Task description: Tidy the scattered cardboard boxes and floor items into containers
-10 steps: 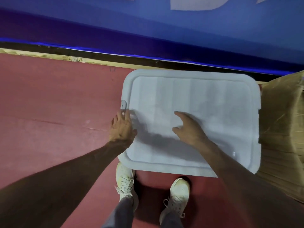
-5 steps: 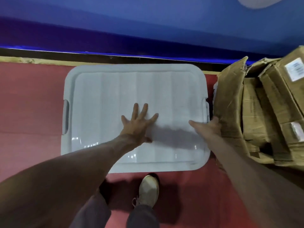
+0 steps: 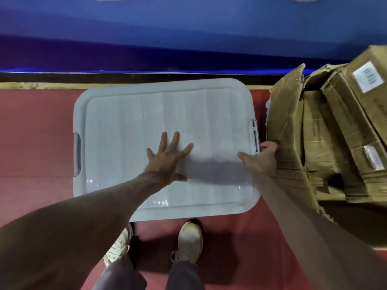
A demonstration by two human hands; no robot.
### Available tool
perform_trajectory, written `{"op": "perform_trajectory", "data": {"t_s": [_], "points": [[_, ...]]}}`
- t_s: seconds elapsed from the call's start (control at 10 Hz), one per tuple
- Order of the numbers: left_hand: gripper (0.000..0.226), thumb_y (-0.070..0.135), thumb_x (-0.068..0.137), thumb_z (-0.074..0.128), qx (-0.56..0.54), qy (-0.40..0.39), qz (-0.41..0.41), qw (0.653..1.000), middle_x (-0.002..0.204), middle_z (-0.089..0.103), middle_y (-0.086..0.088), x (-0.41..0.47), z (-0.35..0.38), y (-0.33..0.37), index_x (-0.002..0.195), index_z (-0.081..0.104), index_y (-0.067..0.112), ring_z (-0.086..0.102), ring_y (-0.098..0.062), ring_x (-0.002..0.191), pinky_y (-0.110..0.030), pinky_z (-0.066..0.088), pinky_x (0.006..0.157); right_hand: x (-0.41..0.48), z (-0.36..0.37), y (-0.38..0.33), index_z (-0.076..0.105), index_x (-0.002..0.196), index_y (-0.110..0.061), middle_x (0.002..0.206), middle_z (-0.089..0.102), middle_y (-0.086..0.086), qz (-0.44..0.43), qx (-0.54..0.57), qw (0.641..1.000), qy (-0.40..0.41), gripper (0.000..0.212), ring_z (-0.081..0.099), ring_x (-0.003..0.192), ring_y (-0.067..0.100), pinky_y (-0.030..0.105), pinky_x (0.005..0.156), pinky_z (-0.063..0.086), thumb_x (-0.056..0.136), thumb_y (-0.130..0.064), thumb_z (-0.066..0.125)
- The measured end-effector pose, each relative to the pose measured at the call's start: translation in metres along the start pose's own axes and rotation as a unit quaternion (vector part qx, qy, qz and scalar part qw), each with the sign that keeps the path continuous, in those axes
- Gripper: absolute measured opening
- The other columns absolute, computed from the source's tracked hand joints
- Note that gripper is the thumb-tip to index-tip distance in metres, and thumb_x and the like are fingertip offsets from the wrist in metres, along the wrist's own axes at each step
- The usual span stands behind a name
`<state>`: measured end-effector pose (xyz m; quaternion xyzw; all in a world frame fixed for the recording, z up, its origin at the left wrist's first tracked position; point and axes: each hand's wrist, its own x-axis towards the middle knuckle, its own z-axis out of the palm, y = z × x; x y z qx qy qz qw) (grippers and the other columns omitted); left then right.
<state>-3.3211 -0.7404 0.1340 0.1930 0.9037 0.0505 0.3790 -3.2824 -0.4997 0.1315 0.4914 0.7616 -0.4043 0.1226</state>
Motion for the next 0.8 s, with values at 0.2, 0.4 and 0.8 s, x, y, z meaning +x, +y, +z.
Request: {"op": "perform_trajectory", "data": {"t_s": [0.2,0.4,0.8], "points": [[0.099,0.041,0.075,0.076,-0.002,0.002,-0.006,1.000,0.159,-0.017,0.000,0.002,-0.002,0.001,0.149,0.010,0.042,-0.024,-0.033,0.144,-0.072,0.011,0.106,-0.011,0.000,0.002,0.038,0.145,-0.018,0.129,0.059,0.019,-0.077,-0.159,0.984,0.035,0.062,0.049,0.122,0.039,0.041,0.097,0.043,0.088,-0.016,0.061],[0.098,0.046,0.076,0.072,0.000,-0.012,0.000,1.000,0.158,-0.021,0.001,0.001,-0.004,-0.001,0.148,0.007,0.043,-0.026,-0.033,0.143,-0.071,0.011,0.106,-0.024,0.003,0.000,0.043,0.141,-0.018,0.120,0.060,0.023,-0.116,-0.238,0.963,0.059,0.050,0.056,0.112,0.040,0.043,0.091,0.046,0.091,-0.014,0.050],[0.029,0.022,0.092,0.057,-0.491,0.190,-0.041,0.849,0.121,0.062,0.000,-0.135,-0.215,-0.017,0.121,0.059,0.021,0.059,-0.014,0.108,-0.018,0.043,0.076,-0.164,-0.059,-0.192,0.063,0.120,-0.014,0.114,0.066,0.001,-0.246,-0.016,0.961,-0.121,0.031,0.063,0.099,0.017,0.022,0.087,0.045,0.089,-0.014,0.059]]}}
